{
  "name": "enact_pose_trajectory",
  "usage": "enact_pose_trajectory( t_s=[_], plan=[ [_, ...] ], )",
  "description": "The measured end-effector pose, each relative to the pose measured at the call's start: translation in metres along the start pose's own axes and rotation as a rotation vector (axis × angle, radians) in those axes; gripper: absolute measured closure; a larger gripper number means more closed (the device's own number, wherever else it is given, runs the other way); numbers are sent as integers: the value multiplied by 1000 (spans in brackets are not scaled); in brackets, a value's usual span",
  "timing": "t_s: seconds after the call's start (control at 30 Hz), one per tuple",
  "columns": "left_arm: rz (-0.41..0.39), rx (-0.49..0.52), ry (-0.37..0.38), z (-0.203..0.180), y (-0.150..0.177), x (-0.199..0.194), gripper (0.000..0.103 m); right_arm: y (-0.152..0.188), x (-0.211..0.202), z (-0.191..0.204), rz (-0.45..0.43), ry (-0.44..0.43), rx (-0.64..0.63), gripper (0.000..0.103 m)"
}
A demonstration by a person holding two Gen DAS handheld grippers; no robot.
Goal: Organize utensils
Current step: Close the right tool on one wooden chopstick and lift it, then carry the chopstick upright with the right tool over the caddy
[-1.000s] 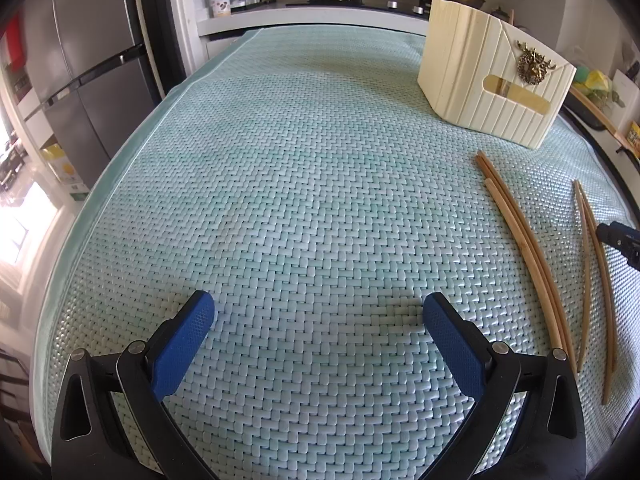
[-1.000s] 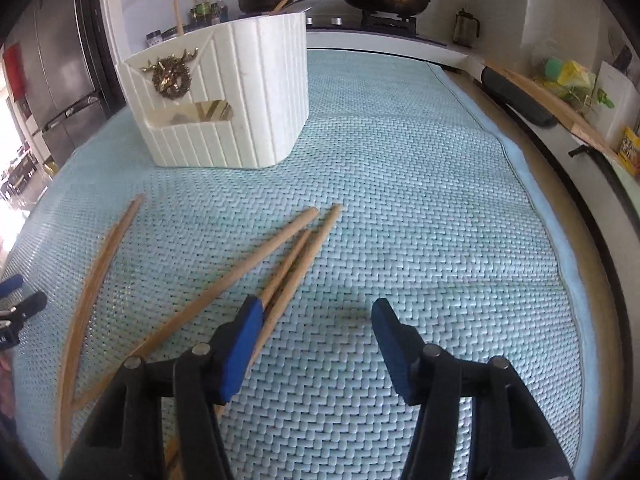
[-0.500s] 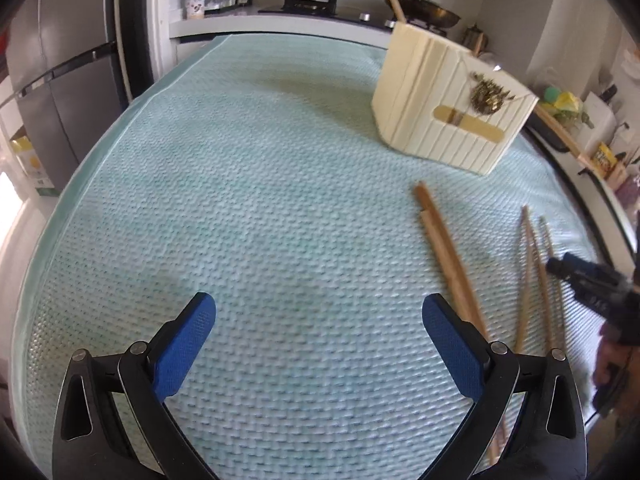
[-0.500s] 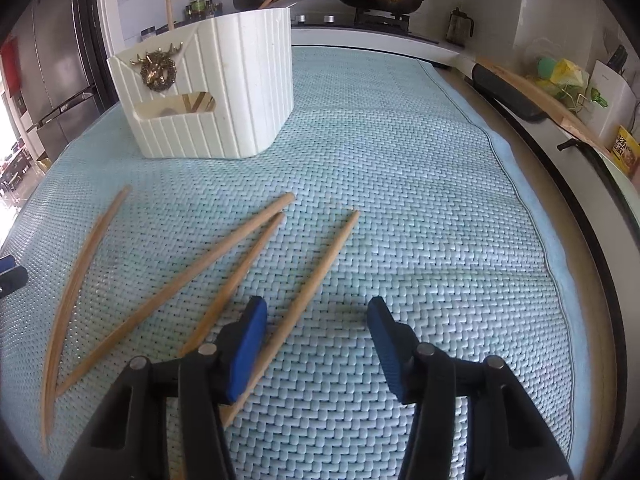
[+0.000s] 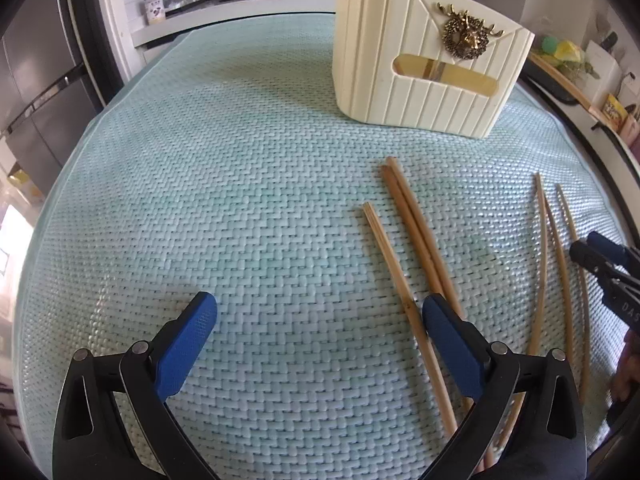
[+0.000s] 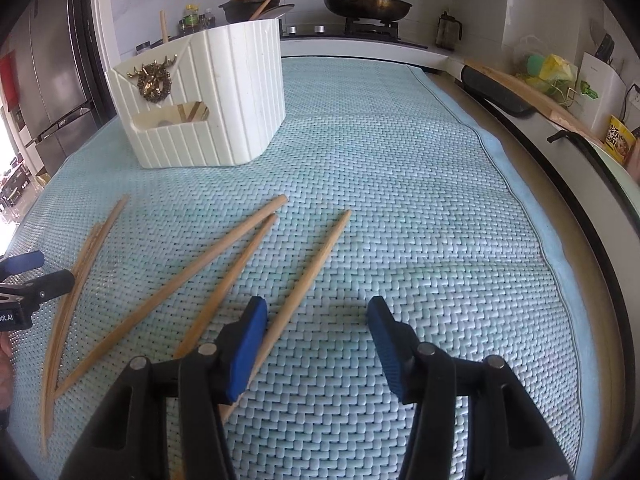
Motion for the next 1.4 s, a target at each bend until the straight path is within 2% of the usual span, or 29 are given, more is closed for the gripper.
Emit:
enact_pose_trajectory(
  t_s=[0.13, 0.27, 0.33, 0.4, 0.43, 0.47, 0.5, 0.57, 0.63, 0.67, 0.7, 0.73, 0.83, 0.93, 1.07, 1.2, 1.4],
  plan=[
    [9, 3, 4, 2, 1, 1, 1, 0, 0, 1, 0, 6, -3, 49],
    [21, 21, 42, -6, -3, 0, 3, -3, 1, 1, 24, -5, -11, 49],
    [28, 27, 41, -9, -8, 0, 15, -7, 3, -1, 64, -32, -13, 49],
    [55, 39, 43, -11, -14, 1, 20, -17, 7, -7, 113, -93, 20, 50],
    [71, 49, 48, -13, -17, 2, 23, -21, 9, -7, 140, -122, 34, 51],
    [83, 59, 48, -15, -19, 3, 24, -25, 11, -7, 165, -135, 39, 57],
    [94, 70, 49, -18, -21, 3, 29, -29, 13, -6, 183, -136, 37, 60],
    [111, 92, 33, -22, -24, 4, 38, -37, 18, -3, 210, -128, 22, 75],
    [120, 105, 26, -25, -26, 4, 60, -43, 23, 0, 230, -122, 22, 86],
    [124, 107, 35, -28, -27, 4, 66, -47, 26, 0, 233, -119, 29, 91],
    [130, 107, 48, -30, -28, 4, 83, -50, 28, 0, 235, -121, 40, 91],
    [133, 104, 56, -33, -27, 3, 91, -53, 30, 1, 235, -127, 52, 93],
    [121, 93, 72, -33, -27, 3, 97, -64, 33, -3, 234, -162, 87, 96],
    [107, 79, 112, -34, -30, 0, 98, -69, 30, -5, 205, -227, 126, 97],
    [31, 60, 168, -31, -37, -29, 98, -78, 0, -17, 120, -303, 150, 97],
    [-68, 32, 240, -25, -50, -77, 98, -90, -48, -19, 6, -363, 135, 97],
    [-220, 39, 272, -15, -63, -150, 98, -102, -132, -13, -186, -394, 77, 96]
  ],
)
Point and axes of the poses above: each gripper's, at about its wrist camera, not at the fingertips, and x roughly the way its jaws point, z to its left, y to its underside, the point moved 10 cm from there along x, roughly the way its jaws point, and after that the axes turned 11 degrees about z, right-handed, at the moved point
